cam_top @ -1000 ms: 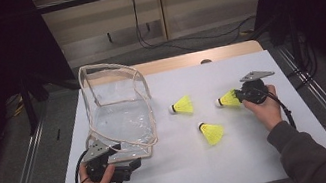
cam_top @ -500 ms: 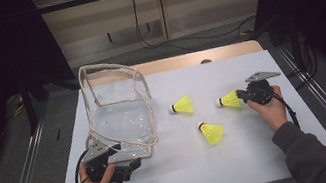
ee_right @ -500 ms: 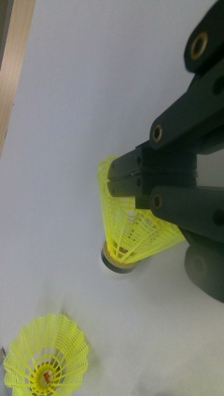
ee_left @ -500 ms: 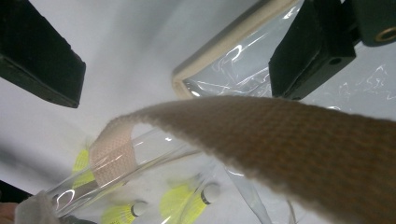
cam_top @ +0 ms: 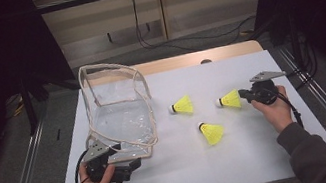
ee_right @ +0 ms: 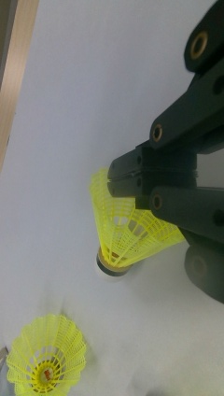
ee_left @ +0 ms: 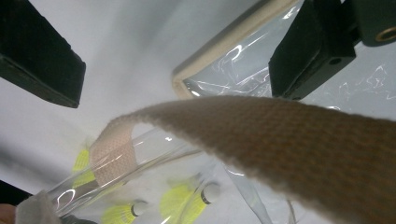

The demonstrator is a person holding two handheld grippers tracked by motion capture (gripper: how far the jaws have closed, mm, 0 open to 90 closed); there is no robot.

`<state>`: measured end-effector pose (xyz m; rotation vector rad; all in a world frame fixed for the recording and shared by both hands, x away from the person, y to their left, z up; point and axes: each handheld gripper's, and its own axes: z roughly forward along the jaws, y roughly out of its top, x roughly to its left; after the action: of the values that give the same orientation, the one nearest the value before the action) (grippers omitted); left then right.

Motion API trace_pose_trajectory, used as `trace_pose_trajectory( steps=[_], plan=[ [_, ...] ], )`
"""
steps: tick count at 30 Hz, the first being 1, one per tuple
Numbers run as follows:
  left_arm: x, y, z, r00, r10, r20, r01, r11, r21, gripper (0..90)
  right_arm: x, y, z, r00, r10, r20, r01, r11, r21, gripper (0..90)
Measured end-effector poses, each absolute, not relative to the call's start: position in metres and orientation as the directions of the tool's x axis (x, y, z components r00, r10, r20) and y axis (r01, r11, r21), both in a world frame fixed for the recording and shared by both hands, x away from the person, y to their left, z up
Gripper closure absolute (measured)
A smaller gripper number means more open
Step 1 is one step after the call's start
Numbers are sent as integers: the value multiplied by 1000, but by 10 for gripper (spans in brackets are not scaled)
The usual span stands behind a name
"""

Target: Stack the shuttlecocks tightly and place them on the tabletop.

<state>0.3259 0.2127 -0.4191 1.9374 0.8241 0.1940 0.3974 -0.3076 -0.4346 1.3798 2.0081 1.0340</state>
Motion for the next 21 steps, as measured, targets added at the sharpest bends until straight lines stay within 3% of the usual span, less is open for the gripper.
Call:
trace_pose_trajectory(
  steps=[21],
  plan=[
    [326, 212, -420, 756, 621, -206, 464, -288, 838, 37, 384, -315, -422, -385, 922, 44, 542, 187, 819, 887]
  ],
)
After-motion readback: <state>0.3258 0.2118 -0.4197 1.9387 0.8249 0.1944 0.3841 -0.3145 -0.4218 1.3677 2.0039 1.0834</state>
